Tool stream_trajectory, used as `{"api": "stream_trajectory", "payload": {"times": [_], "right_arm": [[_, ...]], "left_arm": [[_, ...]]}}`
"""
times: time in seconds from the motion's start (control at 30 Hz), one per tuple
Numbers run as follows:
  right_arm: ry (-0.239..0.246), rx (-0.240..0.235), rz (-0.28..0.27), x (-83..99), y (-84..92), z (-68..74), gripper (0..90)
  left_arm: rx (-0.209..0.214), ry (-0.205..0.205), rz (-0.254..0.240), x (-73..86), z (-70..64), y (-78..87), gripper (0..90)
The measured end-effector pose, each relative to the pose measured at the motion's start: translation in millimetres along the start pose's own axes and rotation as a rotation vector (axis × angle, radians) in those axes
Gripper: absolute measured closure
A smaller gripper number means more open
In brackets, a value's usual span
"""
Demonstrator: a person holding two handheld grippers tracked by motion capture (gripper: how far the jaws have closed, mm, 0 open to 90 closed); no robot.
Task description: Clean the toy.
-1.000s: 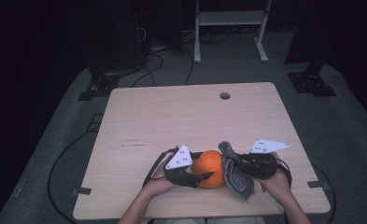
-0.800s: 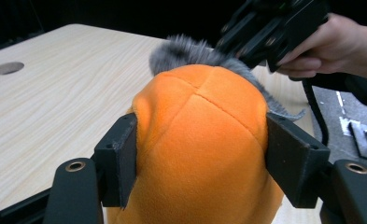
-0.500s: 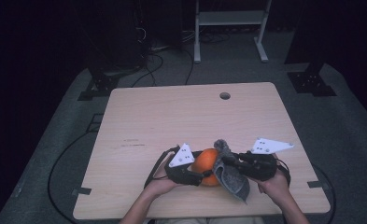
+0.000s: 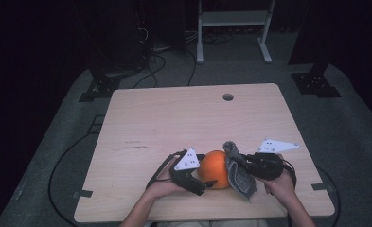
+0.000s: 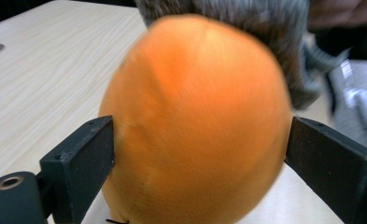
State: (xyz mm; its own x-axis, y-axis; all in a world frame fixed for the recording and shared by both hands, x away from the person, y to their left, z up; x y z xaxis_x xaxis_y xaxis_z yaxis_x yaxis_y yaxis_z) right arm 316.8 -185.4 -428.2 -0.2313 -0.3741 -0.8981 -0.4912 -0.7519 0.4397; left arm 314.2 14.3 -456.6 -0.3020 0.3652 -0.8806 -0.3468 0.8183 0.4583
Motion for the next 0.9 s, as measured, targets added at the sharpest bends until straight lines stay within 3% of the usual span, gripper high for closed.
{"api": "stream_trajectory", "payload": {"times": [0.1,0.17,0.27,0.33,0.4,0.47,0.53,0.6,0.63,0.67,0.73,0.8,0.9], "right_arm": [[0.023,0.035,0.01,-3.1,4.9,0.5,76.0],[0.041,0.041,-0.007,-10.3,10.6,4.0,76.3],[0.108,0.033,-0.029,-25.7,13.1,19.1,76.5],[0.145,0.019,-0.041,-34.2,10.8,29.7,76.4],[0.138,-0.032,-0.067,-39.3,10.1,33.8,76.3],[0.161,-0.002,-0.025,-36.5,5.9,32.5,76.0],[0.162,0.018,-0.003,-27.0,1.4,26.9,75.9],[0.129,0.02,-0.004,-19.3,2.3,19.3,76.0],[0.121,0.029,-0.003,-17.0,4.1,16.1,76.0],[0.109,0.026,-0.01,-16.3,6.0,14.2,76.0],[0.116,0.024,-0.01,-16.8,5.9,15.0,76.1],[0.14,0.028,-0.002,-20.7,3.2,22.2,76.4],[0.232,0.054,0.029,-30.9,-1.7,42.4,77.0]], "left_arm": [[-0.035,-0.012,-0.048,-6.1,-2.3,4.7,27.6],[-0.051,-0.027,-0.07,-11.7,-5.1,8.7,30.7],[-0.069,-0.047,-0.057,-16.2,-8.2,10.7,32.1],[-0.057,-0.05,-0.032,-13.2,-9.0,10.0,32.5],[-0.034,-0.051,0.004,-9.1,-11.5,6.4,32.9],[-0.01,-0.083,0.018,-5.9,-17.6,3.8,32.8],[-0.001,-0.087,0.016,-6.0,-18.5,2.4,31.4],[0.007,-0.065,-0.034,-8.3,-14.4,2.2,25.1],[-0.011,-0.042,-0.053,-9.4,-10.2,1.5,19.2],[-0.024,-0.019,-0.053,-9.6,-6.0,-0.6,10.8],[-0.015,0.018,-0.036,-6.4,-2.6,-6.4,6.1],[-0.002,-0.004,-0.016,-2.3,-3.5,-10.7,11.5],[-0.025,0.029,-0.035,-1.8,-4.4,-12.5,21.3]]}}
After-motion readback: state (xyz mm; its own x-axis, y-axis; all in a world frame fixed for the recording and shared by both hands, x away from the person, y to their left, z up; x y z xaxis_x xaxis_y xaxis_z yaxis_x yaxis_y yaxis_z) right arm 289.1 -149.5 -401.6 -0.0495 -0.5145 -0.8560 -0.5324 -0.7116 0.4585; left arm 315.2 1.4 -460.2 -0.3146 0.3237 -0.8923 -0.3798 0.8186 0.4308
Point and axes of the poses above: each handheld gripper's, and its own axes: y roughly backward along the jaws, x roughly out of its underside, z roughly to its left, the point moved 5 cm from there along -y, roughly forward along the jaws, and after that the axes turned 13 degrees about y, right-handed, at the moved point
